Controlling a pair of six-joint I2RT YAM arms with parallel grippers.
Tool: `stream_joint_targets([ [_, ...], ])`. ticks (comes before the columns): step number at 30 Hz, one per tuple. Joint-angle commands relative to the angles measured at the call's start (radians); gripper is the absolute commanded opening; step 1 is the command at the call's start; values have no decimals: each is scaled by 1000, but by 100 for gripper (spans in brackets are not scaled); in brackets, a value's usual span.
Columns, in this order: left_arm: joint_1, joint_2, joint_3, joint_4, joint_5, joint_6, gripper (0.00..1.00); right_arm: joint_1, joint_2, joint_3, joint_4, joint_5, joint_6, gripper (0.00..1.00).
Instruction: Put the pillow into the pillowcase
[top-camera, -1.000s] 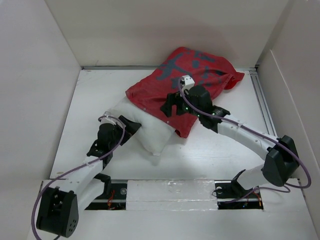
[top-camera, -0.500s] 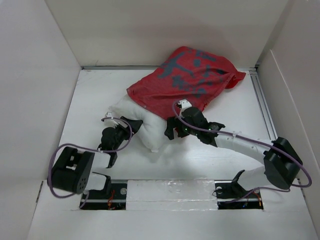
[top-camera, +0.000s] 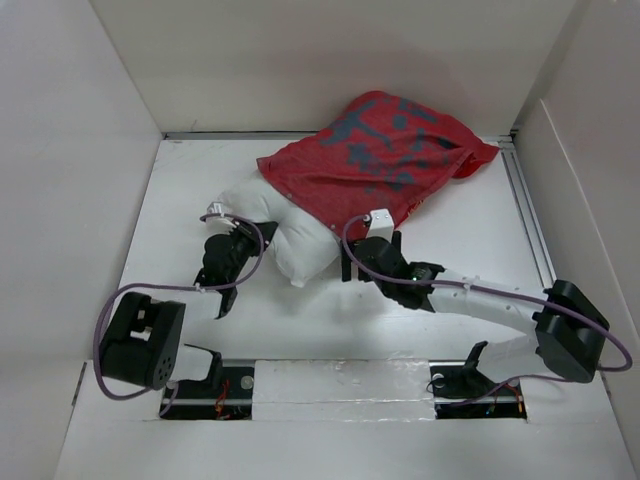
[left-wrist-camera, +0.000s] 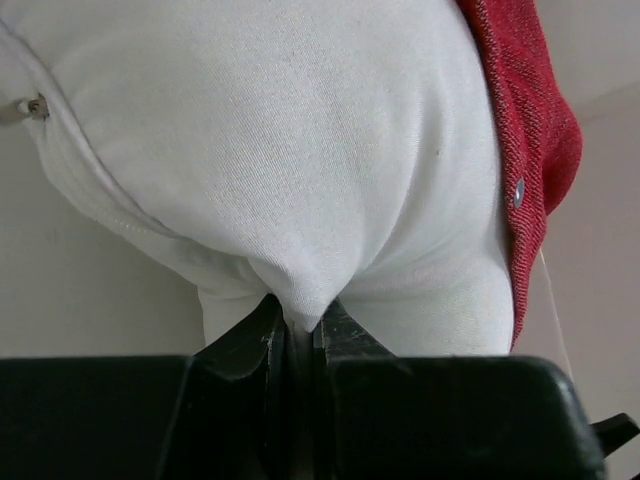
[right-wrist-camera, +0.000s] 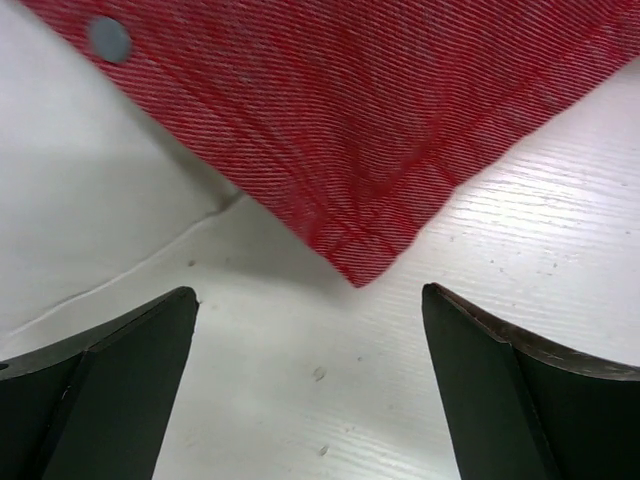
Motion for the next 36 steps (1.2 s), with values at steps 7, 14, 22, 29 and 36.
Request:
stream_joint_targets([
  [7, 37, -148, 109, -124, -31, 80, 0, -77, 145, 82, 142, 16, -84, 86],
  [14, 37, -128, 118, -124, 3, 80, 0, -152, 222, 117, 220, 4, -112, 72],
  [22, 37, -87, 159, -141, 23, 80, 0, -91, 211, 139, 197, -87, -133, 82],
  [29, 37, -76, 192, -163, 41, 89, 0, -51, 237, 125, 188, -21, -90, 87],
  [36, 37, -56, 201, -154, 70, 80, 0, -134, 344, 208, 188, 45, -132, 74],
])
